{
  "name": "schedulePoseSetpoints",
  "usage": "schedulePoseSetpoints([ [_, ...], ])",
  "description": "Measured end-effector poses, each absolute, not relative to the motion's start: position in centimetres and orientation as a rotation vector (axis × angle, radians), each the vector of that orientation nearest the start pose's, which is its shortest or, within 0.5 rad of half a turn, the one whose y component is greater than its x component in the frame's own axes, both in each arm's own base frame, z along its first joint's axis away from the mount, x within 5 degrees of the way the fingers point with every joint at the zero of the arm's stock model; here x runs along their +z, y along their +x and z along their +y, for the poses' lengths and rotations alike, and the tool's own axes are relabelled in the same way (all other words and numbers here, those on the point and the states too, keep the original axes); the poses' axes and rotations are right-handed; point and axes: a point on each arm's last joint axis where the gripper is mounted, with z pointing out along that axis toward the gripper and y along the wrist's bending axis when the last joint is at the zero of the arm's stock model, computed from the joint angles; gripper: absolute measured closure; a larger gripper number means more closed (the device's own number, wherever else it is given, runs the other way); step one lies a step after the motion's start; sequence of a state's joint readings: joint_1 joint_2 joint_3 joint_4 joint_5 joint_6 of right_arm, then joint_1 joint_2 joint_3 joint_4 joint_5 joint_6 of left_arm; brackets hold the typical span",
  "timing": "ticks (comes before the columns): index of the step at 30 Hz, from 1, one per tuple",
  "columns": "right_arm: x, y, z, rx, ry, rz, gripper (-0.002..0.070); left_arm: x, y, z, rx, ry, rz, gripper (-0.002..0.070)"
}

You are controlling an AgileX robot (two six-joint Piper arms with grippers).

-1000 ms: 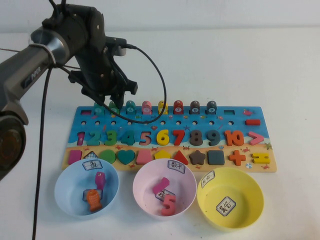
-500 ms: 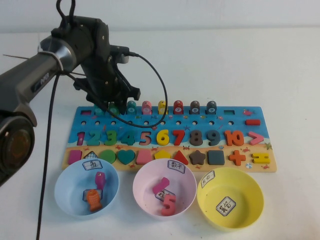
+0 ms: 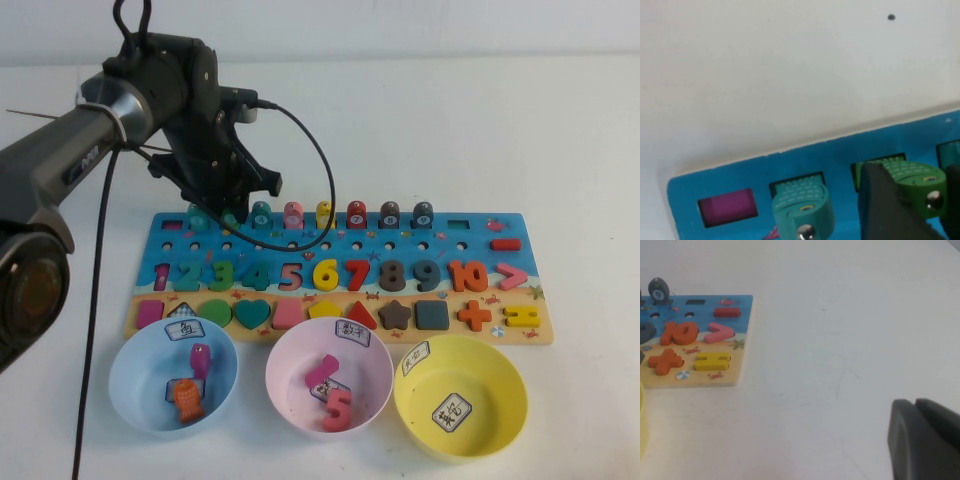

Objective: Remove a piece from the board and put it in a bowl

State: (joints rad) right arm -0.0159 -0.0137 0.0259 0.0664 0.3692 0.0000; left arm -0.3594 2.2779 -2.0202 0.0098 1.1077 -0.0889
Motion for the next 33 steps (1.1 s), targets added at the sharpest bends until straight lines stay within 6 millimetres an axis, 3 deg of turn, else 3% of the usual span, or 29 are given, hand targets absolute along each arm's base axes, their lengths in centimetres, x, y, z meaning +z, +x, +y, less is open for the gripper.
schedulePoseSetpoints([
  [9, 17.2, 5.3, 0.1, 0.054, 0.056, 1.864, 0.0694, 20.7, 45.9, -17.2, -0.081, 0.383, 2.829, 0.0477],
  [22, 17.2, 5.3, 0.1, 0.054, 0.056, 1.864, 0.0694, 23.2, 46.0, -17.2, -0.082, 0.384, 2.821, 0.0478],
  [25, 17.2, 5.3, 0.1, 0.054, 0.056, 1.864, 0.0694, 23.6, 45.8, -17.1, -0.069, 0.469, 2.812, 0.0478],
  [29, 17.2, 5.3, 0.1, 0.054, 0.056, 1.864, 0.0694, 26.0, 45.0, -16.8, -0.065, 0.559, 2.755, 0.0478],
  [33, 17.2, 5.3, 0.1, 0.054, 0.056, 1.864, 0.0694, 29.9, 42.4, -16.0, -0.068, 0.59, 2.7, 0.0478],
])
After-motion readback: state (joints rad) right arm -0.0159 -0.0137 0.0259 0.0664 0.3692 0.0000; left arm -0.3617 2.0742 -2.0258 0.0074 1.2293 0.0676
